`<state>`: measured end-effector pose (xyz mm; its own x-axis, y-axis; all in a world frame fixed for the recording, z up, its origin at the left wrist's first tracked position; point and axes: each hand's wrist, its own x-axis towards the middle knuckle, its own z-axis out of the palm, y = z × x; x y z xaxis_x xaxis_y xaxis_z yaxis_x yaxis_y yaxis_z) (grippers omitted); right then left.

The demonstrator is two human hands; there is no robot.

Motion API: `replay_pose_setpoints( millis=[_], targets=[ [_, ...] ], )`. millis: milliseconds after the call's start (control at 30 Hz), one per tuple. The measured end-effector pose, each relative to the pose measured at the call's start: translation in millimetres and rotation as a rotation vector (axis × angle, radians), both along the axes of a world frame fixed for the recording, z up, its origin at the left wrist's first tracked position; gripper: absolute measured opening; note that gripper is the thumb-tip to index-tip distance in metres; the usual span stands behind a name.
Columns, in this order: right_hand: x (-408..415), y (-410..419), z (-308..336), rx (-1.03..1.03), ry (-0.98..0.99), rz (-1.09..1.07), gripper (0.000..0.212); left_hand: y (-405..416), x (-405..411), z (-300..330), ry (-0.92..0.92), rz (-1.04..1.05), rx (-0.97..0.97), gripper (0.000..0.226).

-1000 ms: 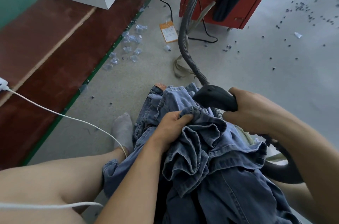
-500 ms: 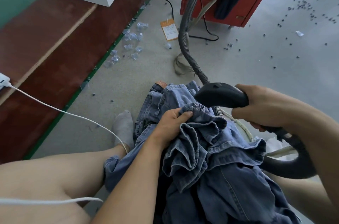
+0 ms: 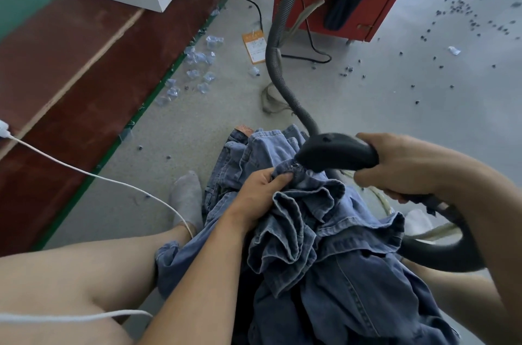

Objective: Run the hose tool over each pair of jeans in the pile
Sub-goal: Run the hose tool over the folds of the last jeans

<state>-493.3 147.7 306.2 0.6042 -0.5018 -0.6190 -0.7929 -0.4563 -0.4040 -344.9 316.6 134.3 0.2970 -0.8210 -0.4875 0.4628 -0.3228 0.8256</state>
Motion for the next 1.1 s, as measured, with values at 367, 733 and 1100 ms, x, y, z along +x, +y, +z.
replay_pose_setpoints(
  millis=[367, 733, 1100],
  targets=[
    [-7.4, -4.2, -3.9, -0.163, -0.196, -0.162, 0.021, -7.5, 2.7, 7.7, 0.028, 0.181, 0.103, 0.027],
    [-51.7, 4.5, -2.2, -0.072, -0.043, -0.048, 0.017, -2.7, 10.6, 3.5, -0.450, 0.033, 0.096, 0.036],
    [-69.2, -2.5, 12.7, -0.122, -0.086, -0.139, 0.021, -3.6, -29.7, 39.1, -1.237, -0.288, -0.122, 0.030]
  ],
)
